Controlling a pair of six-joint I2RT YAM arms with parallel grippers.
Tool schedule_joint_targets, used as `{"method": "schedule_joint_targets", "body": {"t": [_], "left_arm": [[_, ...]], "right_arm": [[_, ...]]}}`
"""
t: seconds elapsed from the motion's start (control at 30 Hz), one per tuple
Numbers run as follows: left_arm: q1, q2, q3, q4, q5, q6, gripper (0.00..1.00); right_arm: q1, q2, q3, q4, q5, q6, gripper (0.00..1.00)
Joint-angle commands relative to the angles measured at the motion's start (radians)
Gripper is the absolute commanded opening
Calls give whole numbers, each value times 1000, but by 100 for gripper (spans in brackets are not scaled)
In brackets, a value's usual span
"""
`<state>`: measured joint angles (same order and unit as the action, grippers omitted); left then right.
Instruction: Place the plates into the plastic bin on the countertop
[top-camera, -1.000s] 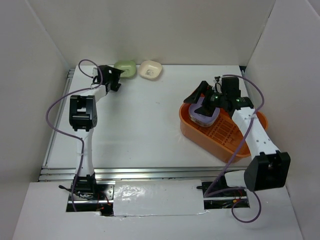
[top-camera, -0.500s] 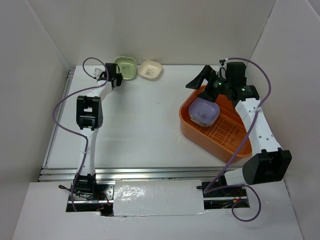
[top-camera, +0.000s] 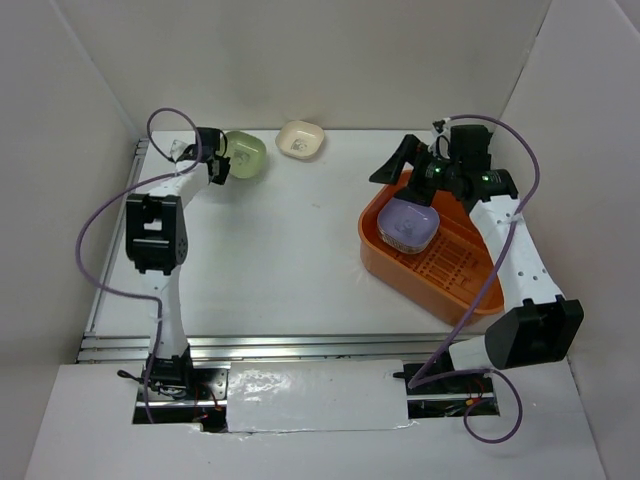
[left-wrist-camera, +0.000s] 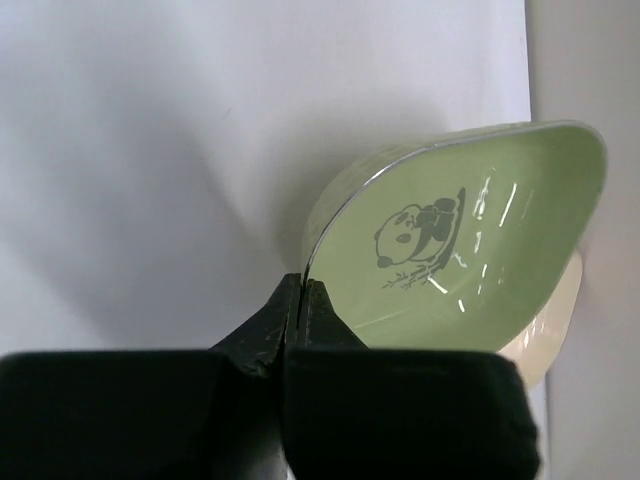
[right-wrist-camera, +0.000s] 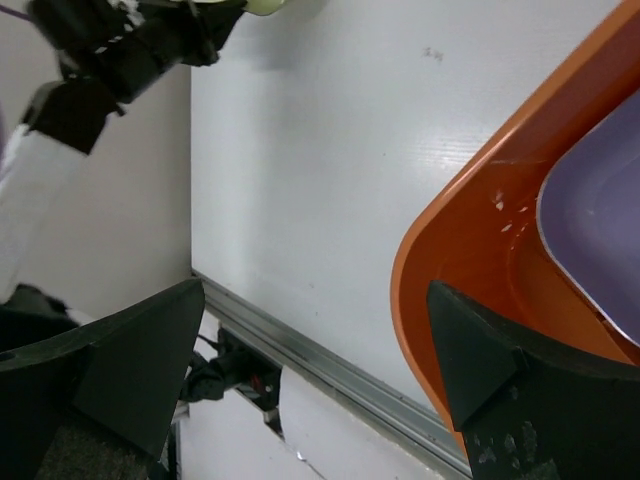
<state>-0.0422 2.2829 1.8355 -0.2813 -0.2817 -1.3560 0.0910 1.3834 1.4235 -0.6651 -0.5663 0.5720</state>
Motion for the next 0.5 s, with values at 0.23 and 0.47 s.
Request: {"method": "schedule_joint_targets", "body": {"t": [0.23, 0.47], "left_arm": [[-172, -662, -307, -321, -21, 198, 0], [-309, -895, -323, -636, -39, 274, 0]], "right_arm": [[263, -37, 69, -22, 225, -77, 100], [447, -56, 147, -99, 503, -139, 100]]}}
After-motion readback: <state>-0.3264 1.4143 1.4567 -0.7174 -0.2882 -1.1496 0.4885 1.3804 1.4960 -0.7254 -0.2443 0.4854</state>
